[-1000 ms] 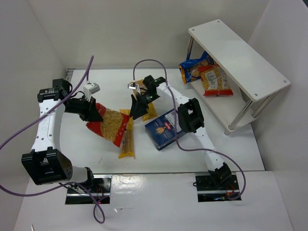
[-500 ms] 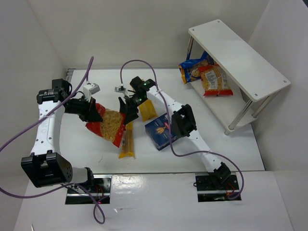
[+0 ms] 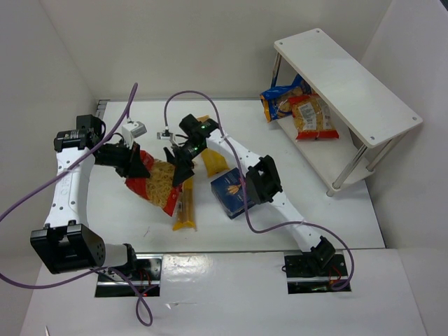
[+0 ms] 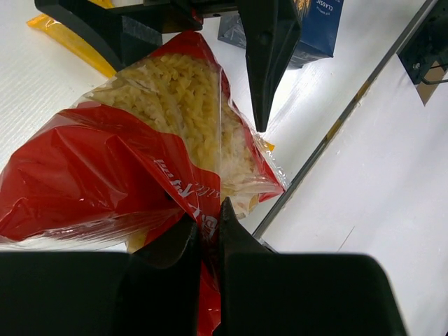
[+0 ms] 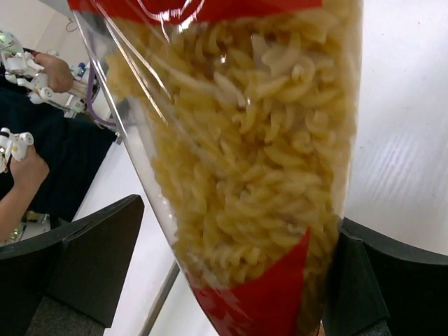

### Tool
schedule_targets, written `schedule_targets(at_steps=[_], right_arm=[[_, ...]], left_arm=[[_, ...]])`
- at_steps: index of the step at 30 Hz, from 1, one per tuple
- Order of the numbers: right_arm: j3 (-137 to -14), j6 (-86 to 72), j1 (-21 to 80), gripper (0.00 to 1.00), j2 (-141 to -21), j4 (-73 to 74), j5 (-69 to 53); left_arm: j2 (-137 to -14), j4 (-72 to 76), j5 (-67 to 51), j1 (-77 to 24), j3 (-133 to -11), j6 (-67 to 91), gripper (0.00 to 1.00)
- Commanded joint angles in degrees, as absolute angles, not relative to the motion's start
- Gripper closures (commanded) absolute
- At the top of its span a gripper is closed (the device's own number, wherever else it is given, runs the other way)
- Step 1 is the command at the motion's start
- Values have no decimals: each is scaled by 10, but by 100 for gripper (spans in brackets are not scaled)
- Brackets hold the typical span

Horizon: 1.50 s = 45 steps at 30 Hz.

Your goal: Place and organize the pasta boxes and bags onto the shelf

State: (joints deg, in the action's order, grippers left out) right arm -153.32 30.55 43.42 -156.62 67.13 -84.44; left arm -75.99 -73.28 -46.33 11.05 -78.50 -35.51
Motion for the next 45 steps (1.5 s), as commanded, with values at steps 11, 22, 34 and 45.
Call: schedule_targets(at_steps=[11,22,34,45], right_arm=[[-1583,267,478,53,-1530,639,-928],[-1445,179,436,100,-1411,549,-817],[-1342,208,370,100,-1271,530,-651],[-1282,186,339,100,-1153,486,-282]], left_arm=[[-730,-713,-524,104,-794,-343,100],[-627,-598,-379,126,-734,-208,1],[-568,-478,-239,192,-656,-127,1],[-568,-392,-154,226,-594,-93,1]])
